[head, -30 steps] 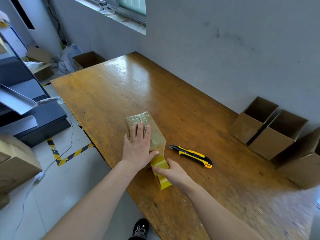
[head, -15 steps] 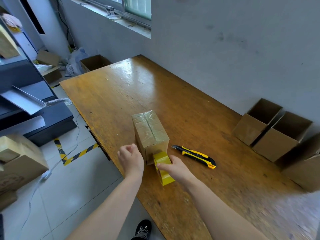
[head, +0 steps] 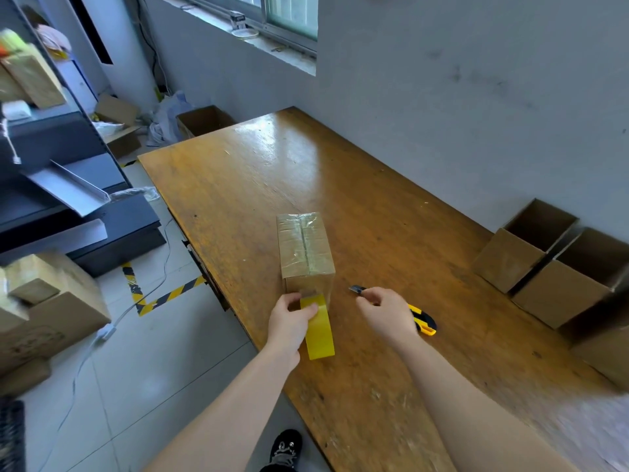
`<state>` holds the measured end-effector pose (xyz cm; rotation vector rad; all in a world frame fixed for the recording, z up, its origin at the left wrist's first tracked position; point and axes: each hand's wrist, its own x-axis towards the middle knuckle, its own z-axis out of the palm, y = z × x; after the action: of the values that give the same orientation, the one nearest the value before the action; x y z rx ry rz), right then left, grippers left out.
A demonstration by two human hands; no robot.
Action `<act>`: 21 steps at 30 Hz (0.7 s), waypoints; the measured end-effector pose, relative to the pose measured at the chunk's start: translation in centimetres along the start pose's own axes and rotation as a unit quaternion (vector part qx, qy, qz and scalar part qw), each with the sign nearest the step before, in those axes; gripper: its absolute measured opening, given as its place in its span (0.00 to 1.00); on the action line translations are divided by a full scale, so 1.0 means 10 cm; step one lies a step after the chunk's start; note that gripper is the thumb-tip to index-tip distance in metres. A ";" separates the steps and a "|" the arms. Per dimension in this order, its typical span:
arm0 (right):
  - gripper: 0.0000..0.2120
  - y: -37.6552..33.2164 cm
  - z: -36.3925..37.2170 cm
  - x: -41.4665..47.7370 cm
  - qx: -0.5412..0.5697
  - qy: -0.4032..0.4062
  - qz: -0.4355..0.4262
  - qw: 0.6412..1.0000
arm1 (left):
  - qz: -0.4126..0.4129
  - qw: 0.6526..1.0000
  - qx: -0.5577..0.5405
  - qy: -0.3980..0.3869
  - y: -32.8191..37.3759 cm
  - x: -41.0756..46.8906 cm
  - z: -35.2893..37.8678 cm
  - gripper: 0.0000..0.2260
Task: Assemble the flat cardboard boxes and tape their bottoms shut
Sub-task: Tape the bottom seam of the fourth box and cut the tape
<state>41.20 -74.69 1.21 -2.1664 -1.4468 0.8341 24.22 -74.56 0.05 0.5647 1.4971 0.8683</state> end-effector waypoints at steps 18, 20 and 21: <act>0.13 0.54 0.14 0.14 -0.103 -0.118 0.140 0.978 | -0.003 1.000 0.020 -0.003 0.03 0.15 -0.04 0.03; 0.13 0.51 0.16 0.08 -0.059 -0.067 0.142 0.986 | -0.005 1.000 0.017 -0.006 0.03 0.16 -0.05 0.04; 0.13 0.48 0.15 0.04 -0.045 -0.022 0.127 0.991 | -0.007 1.000 0.017 -0.006 0.03 0.16 -0.05 0.04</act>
<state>43.58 -76.13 -3.04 -2.4511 -1.2666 0.9236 23.48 -73.21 -0.74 0.5839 1.5050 0.8285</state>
